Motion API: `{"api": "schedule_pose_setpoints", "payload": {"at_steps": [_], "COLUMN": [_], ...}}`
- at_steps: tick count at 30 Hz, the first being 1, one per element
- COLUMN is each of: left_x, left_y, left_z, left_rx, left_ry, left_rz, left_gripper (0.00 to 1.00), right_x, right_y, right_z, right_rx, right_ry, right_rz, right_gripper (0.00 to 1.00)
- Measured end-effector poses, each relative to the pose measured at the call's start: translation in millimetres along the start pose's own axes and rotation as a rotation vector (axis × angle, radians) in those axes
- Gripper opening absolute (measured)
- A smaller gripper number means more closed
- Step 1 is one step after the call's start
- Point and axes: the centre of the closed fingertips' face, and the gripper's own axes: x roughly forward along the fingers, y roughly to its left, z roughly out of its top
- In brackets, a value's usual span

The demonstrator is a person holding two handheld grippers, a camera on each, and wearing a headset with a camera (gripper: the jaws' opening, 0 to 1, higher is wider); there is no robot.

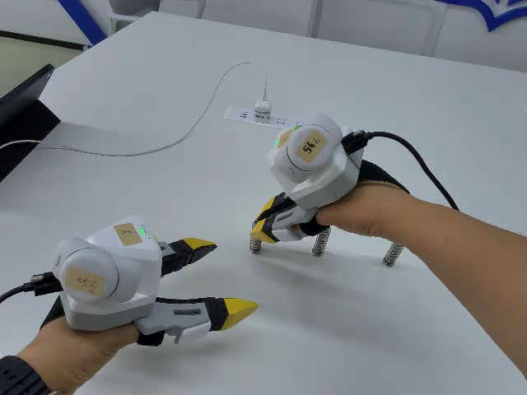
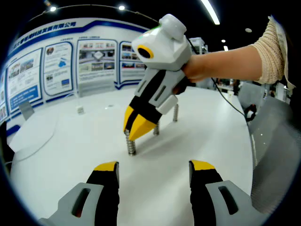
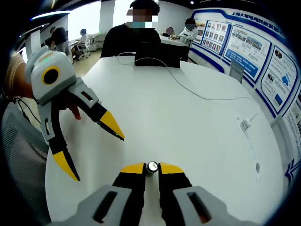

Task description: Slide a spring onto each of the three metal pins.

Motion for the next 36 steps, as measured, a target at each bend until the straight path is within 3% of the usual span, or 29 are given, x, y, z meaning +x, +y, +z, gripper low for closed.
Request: {"api": "schedule_pose_setpoints", "payload": {"at_steps": [11, 36], "left_x": [1.5, 5.4], "left_y": [0.7, -1.0], "left_z": [2.4, 10.0], "left_rx": [0.004, 0.017], "left_ry": [-0.002, -0.006], "left_rz": [-0.002, -0.004], "left_gripper": [0.61, 0.63], "right_x": [-3.6, -50.1], "right_y": [-3.7, -7.7], "right_z": [-1.1, -12.6], "right_rx": [0.011, 0.062], "right_ry": [-0.020, -0.121], "right_rz": [-0.017, -0.105], "right_gripper": [0.16, 0.29]}}
